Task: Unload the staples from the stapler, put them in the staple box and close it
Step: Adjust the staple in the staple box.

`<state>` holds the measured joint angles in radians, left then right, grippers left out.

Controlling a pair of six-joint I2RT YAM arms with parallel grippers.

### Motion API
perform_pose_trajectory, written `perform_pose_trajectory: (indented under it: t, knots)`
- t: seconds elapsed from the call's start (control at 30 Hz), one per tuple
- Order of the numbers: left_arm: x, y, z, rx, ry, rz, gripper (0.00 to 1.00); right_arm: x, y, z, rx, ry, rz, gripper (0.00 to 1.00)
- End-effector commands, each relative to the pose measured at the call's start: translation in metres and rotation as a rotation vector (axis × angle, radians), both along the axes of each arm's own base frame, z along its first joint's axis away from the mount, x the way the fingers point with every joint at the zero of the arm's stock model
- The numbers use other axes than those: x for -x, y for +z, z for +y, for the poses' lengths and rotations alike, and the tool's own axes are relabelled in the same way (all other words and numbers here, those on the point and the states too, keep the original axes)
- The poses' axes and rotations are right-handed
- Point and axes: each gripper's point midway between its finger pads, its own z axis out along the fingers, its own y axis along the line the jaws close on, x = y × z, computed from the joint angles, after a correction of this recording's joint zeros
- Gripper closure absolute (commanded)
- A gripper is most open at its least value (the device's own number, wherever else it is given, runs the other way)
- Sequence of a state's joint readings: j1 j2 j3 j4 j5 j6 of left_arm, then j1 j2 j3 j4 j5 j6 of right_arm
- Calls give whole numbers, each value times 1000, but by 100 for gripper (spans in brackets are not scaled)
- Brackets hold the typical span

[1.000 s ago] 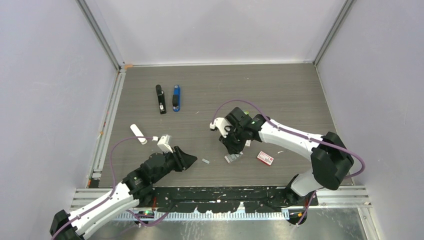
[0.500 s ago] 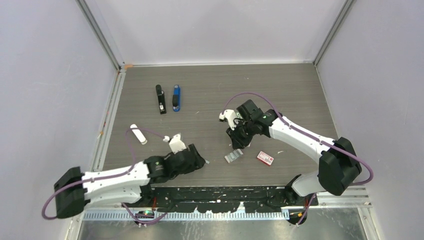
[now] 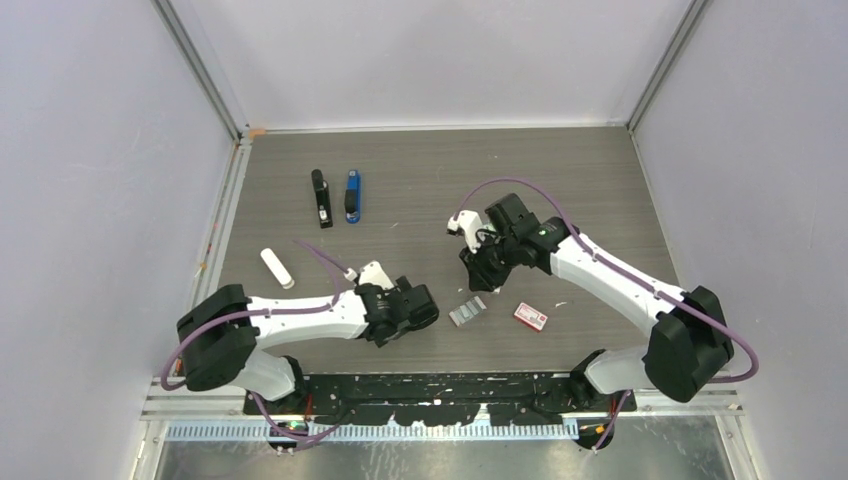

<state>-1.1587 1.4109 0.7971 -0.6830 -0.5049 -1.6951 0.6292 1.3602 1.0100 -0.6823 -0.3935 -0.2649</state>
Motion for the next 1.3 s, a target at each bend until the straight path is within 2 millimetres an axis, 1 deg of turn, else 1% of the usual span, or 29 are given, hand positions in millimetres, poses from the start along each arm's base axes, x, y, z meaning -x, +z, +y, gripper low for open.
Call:
perform_pose_trajectory:
  t: [0.0,0.13,0.23,0.37,0.5,0.63,0.9,1.27]
  knots:
    - [-10,10,-6,11,56,-39,24,2,1,0,-19,15,9,75]
    - [-12,7,-8,8,61,-42,25,15,-16,8,-9,35,129,82]
    - [-11,6,-4,9,64,-47,25,22,-28,20,5,32,179,88]
    - [-9,4,1,22,71,-50,25,23,-43,30,48,1,206,92]
    - [-7,2,6,35,77,-54,26,21,-50,37,57,-32,212,92]
    - [-7,1,7,45,77,-61,26,19,-58,38,80,-55,216,91]
    - [-6,-2,5,55,73,-57,26,9,-64,37,103,-89,190,89]
    - [-5,-3,5,64,71,-55,26,7,-68,39,119,-97,194,88]
